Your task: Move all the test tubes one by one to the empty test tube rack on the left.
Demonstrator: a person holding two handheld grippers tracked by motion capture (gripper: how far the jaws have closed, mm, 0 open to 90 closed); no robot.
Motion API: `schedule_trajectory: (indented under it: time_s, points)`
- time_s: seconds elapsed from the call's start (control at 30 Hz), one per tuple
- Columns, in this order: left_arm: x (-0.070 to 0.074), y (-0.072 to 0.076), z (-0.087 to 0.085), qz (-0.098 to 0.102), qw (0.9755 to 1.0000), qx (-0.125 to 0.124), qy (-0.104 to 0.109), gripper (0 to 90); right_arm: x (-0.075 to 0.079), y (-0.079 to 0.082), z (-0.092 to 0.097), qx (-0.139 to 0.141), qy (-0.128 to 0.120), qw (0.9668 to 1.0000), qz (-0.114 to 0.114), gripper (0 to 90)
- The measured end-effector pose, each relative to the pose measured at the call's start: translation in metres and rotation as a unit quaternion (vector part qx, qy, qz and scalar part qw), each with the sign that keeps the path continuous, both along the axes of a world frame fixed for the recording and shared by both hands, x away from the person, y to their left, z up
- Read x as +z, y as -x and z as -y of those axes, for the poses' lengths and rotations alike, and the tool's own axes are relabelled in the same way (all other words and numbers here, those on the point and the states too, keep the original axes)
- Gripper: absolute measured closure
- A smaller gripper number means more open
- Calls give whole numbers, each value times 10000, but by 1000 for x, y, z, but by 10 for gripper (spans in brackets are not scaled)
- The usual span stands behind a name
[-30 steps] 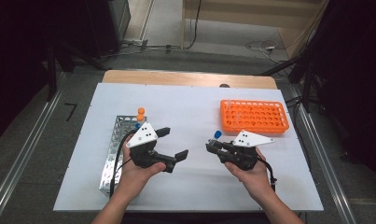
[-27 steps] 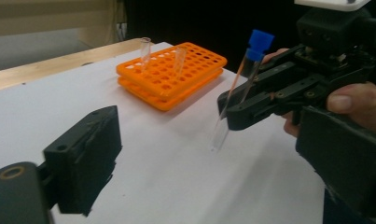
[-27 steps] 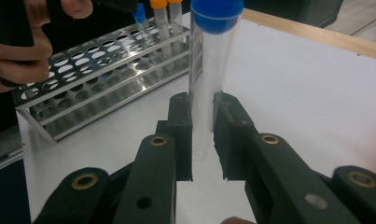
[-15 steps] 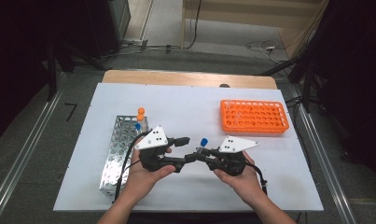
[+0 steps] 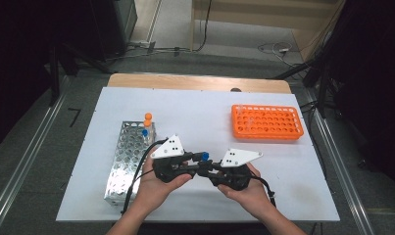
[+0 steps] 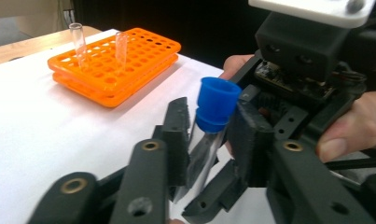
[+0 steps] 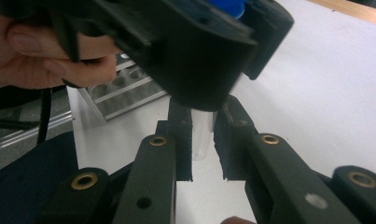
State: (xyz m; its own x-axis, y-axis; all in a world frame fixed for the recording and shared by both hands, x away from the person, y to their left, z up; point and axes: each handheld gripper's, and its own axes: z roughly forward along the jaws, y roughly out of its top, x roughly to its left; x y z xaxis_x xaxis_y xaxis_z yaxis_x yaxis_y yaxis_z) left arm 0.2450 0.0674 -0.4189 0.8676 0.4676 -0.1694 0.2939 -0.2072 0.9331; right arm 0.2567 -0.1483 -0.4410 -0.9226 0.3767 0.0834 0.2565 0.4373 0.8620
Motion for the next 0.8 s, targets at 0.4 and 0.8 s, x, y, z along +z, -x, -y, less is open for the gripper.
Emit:
schedule_trajectory:
  time_s: [0.4, 0.8]
  points:
    - [2, 1, -5, 198, 9997, 142, -34, 769, 1, 0, 3, 41, -34, 10000, -47, 722]
    - [7, -2, -25, 238, 9987, 444, 11, 770, 7, -5, 17, 191, -317, 9993, -97, 206]
